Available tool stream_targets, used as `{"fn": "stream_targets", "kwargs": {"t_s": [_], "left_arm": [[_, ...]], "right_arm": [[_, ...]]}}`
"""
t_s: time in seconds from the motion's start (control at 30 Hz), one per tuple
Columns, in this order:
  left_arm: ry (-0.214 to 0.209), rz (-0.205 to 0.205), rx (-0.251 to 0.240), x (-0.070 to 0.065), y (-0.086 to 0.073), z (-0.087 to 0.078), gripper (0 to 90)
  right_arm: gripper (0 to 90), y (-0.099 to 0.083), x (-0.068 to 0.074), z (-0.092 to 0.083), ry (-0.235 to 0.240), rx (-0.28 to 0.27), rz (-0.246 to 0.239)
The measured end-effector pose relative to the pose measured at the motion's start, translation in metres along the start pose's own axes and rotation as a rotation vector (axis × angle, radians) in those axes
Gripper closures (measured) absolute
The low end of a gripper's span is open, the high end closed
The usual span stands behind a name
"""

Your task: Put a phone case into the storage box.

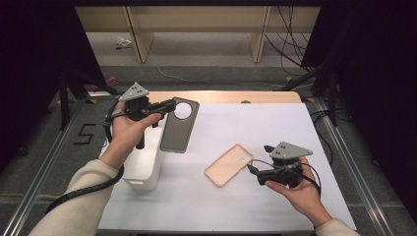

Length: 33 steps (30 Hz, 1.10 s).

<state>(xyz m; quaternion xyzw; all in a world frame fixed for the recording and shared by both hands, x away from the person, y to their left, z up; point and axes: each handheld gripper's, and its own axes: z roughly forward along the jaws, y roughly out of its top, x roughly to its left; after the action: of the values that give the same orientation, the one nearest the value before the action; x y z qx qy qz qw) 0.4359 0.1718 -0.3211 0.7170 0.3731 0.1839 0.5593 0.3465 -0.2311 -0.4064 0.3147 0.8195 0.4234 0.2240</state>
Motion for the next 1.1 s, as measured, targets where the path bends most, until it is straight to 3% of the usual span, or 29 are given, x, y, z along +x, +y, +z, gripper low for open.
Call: {"fn": "stream_targets", "kwargs": {"t_s": [0.2, 0.77, 1.1], "left_arm": [[0.002, -0.001, -0.017, 0.009, 0.001, -0.010, 81.9], [0.047, -0.010, -0.051, 0.037, 0.005, -0.029, 81.9], [0.069, 0.014, -0.054, 0.050, 0.004, -0.031, 81.9]], "right_arm": [[16.4, -0.002, -0.004, -0.002, 0.004, -0.007, 0.038], [16.3, -0.006, -0.011, -0.009, 0.027, -0.029, 0.087], [16.3, -0.008, -0.014, -0.013, 0.023, -0.034, 0.110]]}}
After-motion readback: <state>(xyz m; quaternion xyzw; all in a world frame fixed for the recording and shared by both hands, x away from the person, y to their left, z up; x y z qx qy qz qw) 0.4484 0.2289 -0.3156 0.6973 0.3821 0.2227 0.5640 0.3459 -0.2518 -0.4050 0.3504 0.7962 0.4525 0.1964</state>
